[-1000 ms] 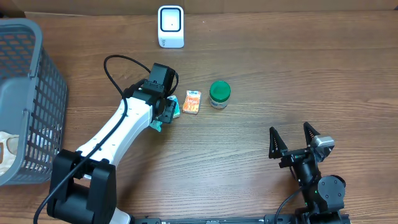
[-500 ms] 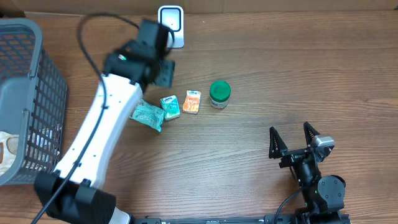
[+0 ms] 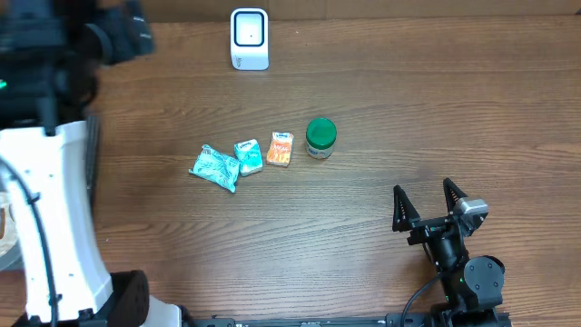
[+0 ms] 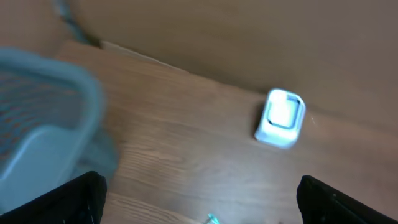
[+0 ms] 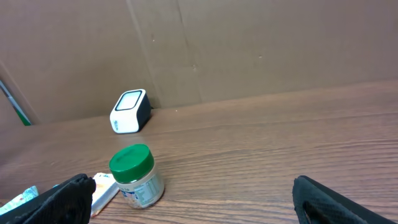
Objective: Scan the item barcode
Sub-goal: 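Reach the left gripper into the basket toward the clear plastic bag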
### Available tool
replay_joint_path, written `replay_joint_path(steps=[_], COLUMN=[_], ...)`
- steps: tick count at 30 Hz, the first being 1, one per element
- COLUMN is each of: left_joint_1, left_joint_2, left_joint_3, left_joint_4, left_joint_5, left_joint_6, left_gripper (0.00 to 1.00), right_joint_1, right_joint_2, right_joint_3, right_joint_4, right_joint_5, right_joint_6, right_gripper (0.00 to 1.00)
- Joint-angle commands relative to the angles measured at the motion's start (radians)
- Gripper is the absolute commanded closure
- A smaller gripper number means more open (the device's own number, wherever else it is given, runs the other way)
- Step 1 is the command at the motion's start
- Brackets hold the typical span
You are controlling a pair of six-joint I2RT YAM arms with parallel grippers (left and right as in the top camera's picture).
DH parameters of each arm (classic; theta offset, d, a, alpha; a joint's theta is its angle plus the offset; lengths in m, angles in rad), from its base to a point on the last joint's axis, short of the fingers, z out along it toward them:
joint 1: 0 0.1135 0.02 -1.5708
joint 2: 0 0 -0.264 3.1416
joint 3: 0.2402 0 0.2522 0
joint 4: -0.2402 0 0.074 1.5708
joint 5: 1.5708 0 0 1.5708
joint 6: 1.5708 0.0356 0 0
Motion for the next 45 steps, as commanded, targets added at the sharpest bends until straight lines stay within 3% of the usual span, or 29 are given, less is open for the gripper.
replay_joint_path(steps=[1,4,9,15,26,45], left_joint_1=[0.143,0.299,0.452,0.62,0.646,0.649], left_joint_2=[-0.015,-0.006,0.009,0.031,0.106,0.426], left_joint_3=[0.034,0.015,-0.052,-0.37,-0.69,-0.711], left_joint_4=[-0.024,-0.062,-0.066,-0.002,0.206,0.21], left_joint_5=[0.031,0.031,0.031,0.021,-0.144,-0.242], left_joint_6=[-0.116,-0.242,-0.262,-0.335,-0.335,-0.335], left_gripper=[0.04,0.04,0.08,0.09,0.1,0.1], right_joint_1=[-0.004,-0.004,-0.004,-0.003,-0.004,-0.003], right_joint_2=[-0.009,-0.009,-0.009,-0.009,-0.009,-0.009], right_joint_3=[-0.01,-0.01,-0.01,-0.01,-0.01,-0.01], right_joint_4=[0.002,0.002,0.002,0.003,0.003,0.002], right_joint_5=[0.005,0.005,0.005,0.005,0.005,0.005], right_joint_6=[0.0,0.0,0.0,0.0,0.0,0.0], right_gripper=[0.0,0.0,0.0,0.0,0.0,0.0])
